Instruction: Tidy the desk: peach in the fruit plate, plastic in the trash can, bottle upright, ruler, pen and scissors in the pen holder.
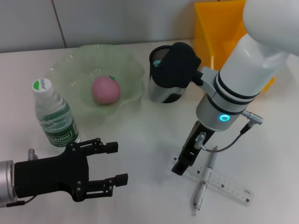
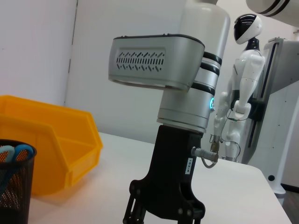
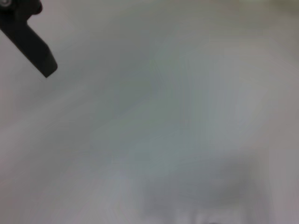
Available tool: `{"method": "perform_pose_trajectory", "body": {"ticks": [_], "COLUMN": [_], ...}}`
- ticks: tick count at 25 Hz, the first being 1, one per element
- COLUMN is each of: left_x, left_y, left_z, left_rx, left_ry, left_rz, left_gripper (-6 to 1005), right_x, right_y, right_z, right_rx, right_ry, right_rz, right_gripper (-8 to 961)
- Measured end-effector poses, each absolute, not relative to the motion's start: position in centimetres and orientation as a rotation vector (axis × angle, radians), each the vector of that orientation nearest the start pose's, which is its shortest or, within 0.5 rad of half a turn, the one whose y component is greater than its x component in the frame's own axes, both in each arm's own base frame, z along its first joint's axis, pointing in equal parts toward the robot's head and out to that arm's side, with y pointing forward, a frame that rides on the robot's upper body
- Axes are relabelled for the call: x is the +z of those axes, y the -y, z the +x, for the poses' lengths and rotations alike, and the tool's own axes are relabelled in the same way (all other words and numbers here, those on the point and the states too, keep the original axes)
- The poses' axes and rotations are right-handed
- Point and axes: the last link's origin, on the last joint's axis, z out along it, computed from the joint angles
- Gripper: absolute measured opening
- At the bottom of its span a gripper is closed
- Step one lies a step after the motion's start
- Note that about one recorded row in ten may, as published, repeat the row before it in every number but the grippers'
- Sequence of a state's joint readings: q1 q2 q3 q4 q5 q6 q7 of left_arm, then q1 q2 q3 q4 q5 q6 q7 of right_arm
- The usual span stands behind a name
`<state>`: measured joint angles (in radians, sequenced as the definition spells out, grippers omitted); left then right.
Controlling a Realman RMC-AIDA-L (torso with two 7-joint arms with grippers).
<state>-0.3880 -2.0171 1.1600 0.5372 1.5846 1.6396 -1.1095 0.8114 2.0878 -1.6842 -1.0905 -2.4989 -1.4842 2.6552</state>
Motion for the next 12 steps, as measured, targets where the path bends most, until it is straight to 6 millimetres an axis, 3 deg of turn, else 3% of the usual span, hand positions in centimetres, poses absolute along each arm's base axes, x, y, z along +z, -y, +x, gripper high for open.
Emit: {"method": "perform_pose_trajectory", "body": {"ticks": [12], "left_x": [-2.65], "left_y": [-27.1], "left_z": [-26.41], "left_rx": [-0.909], "left_ry": [0.363], "left_rz": [-2.887], "left_gripper": [790], "right_x": [-8.15], "right_y": [-34.54], "right_z": [14.32], "right_rx": [-0.769], "right_ry": [-0.745], "right_rz": [-2.761], "right_gripper": [693]}}
